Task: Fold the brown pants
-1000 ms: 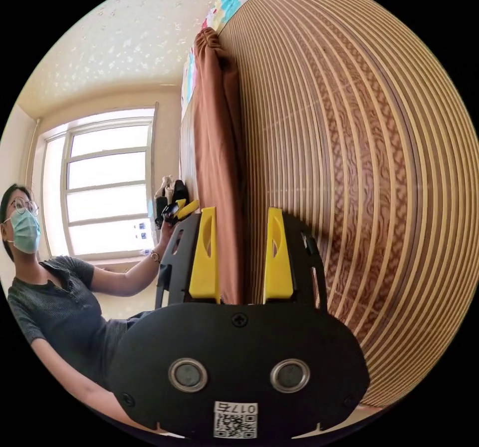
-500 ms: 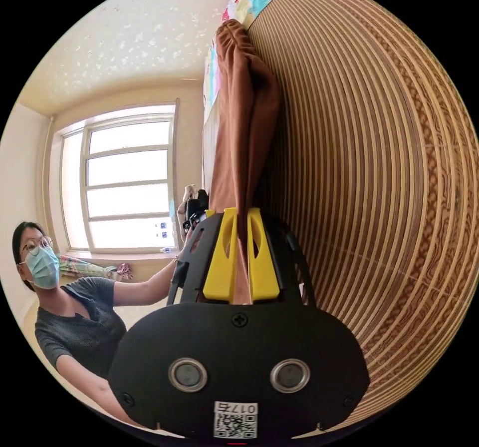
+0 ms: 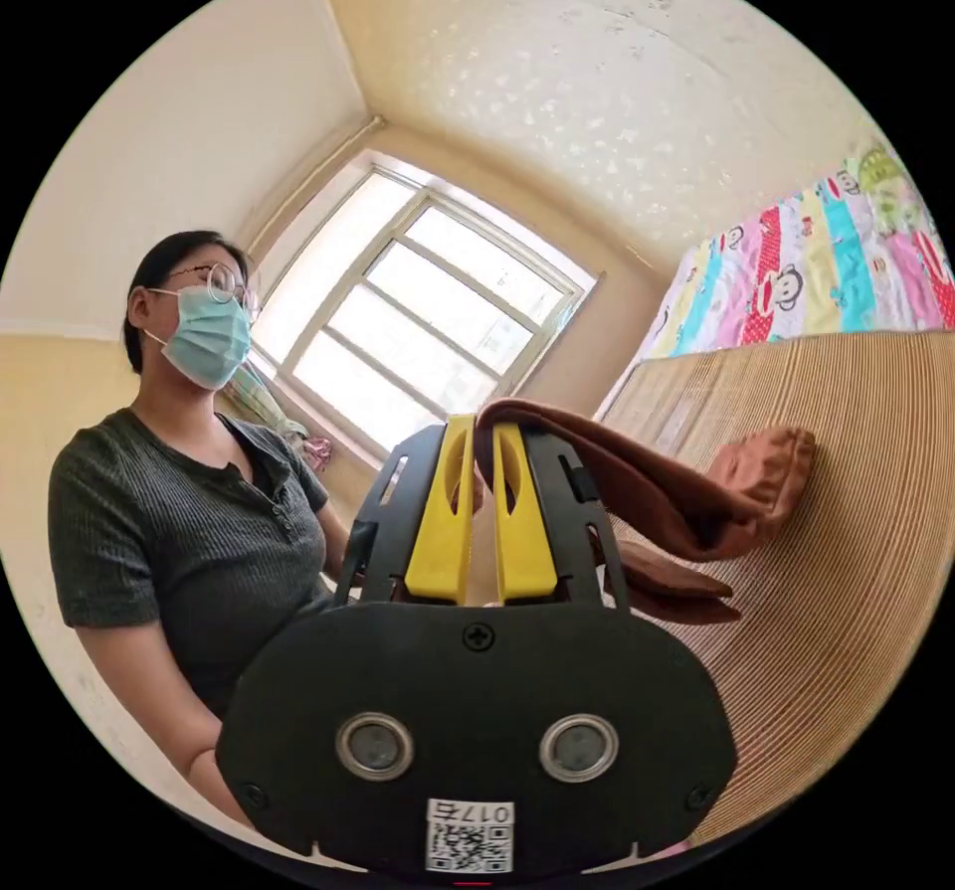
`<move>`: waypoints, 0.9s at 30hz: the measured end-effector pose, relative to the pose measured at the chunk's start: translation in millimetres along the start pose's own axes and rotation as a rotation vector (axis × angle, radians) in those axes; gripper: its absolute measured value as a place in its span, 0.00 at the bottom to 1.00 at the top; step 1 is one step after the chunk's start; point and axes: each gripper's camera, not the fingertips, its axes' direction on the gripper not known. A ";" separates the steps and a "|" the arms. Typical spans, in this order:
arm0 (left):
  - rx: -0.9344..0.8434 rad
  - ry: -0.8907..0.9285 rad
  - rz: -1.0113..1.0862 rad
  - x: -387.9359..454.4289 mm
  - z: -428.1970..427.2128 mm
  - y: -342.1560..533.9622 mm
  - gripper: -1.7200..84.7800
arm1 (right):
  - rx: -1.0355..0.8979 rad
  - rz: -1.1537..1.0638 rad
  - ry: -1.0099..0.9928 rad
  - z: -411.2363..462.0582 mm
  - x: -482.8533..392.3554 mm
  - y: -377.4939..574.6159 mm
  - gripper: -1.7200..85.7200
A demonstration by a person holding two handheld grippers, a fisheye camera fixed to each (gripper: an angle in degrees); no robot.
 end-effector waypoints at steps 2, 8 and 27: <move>-0.007 0.027 0.136 62.1 0.8 -27.5 0.06 | -0.001 -0.094 -0.019 3.9 -45.3 -14.1 0.04; 0.048 -0.030 0.285 153.4 4.8 -84.2 0.06 | 0.029 -0.263 0.026 25.0 -141.4 -55.2 0.04; -0.244 -0.468 -0.428 -135.1 59.4 -30.3 0.07 | -0.210 0.386 0.573 159.3 172.1 35.2 0.04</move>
